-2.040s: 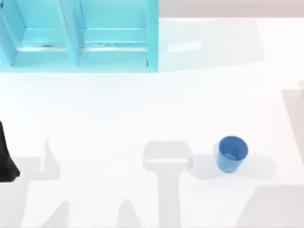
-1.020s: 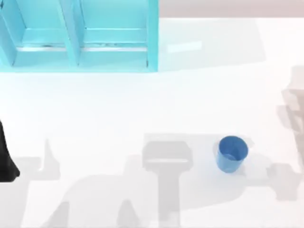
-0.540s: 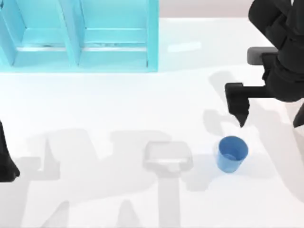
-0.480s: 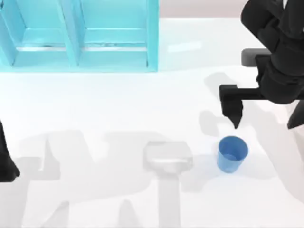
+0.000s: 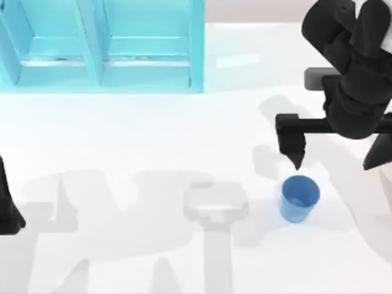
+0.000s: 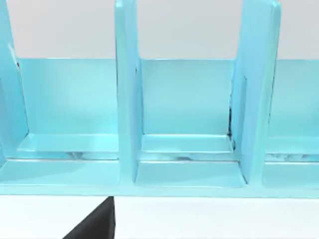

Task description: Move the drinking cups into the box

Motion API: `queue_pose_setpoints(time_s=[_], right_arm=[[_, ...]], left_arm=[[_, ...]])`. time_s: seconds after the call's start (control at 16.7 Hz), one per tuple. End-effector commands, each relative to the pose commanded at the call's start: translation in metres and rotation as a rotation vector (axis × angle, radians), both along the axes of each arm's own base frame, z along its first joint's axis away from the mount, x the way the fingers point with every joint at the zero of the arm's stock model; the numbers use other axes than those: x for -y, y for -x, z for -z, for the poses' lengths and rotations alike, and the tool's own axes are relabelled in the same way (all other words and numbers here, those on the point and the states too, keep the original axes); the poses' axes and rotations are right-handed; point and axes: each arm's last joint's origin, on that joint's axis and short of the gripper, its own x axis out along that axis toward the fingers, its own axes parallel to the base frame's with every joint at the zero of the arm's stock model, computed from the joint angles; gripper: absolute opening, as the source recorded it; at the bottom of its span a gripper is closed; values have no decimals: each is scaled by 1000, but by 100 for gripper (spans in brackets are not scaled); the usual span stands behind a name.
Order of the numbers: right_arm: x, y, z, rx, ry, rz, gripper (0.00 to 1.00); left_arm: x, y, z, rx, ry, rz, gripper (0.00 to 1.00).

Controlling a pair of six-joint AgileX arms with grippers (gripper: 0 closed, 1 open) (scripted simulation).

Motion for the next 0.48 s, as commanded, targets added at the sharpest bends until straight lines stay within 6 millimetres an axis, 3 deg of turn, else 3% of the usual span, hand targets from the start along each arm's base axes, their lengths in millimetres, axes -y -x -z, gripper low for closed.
queue_pose_setpoints(time_s=[0.48], right_arm=[[-2,-2,86,8,-4,-1,100]], left_arm=[[0,0,0,0,0,0,100]])
